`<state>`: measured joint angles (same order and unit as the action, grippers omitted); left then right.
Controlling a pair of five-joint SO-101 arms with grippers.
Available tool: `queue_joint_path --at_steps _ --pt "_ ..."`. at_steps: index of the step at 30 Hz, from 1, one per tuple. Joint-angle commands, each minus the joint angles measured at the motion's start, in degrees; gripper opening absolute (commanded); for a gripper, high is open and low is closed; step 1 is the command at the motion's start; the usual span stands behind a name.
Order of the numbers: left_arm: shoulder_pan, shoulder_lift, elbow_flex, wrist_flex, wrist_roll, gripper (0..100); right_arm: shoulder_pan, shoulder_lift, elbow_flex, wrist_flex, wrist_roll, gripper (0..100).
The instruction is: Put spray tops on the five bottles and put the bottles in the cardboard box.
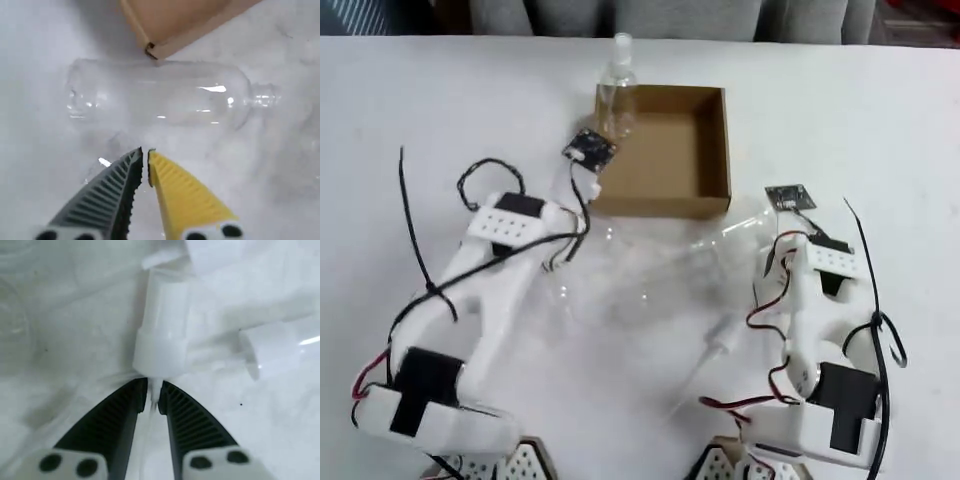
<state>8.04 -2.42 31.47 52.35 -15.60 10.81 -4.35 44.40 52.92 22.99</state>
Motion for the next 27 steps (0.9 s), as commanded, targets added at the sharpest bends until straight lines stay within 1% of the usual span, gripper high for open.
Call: queue_joint_path --at_steps 1,5,10,15,20,27 --pt "-4.62 1.45 -2.81 -4.48 -6.51 2 -1.19 -1.19 0.18 -1.45 0.09 1.7" --pt "-10.51 3.12 -3.34 -4.66 -10.81 2 -1.27 -1.19 0.18 -1.54 0.18 1.7" --pt "-15.87 3.47 -2.73 -3.6 -18.2 2 -1.36 -1.19 0.18 -1.54 0.18 1.7" --pt "-19.91 3.21 -2.81 0.62 -25.32 2 -1.45 -1.19 0.18 -1.54 0.18 1.7" --pt "-21.76 3.12 -3.08 7.12 -33.32 2 -1.45 -1.19 0.18 -1.63 0.18 1.7" --pt "-21.67 3.03 -3.34 13.89 -38.15 2 -1.45 -1.19 0.18 -1.63 0.18 1.7"
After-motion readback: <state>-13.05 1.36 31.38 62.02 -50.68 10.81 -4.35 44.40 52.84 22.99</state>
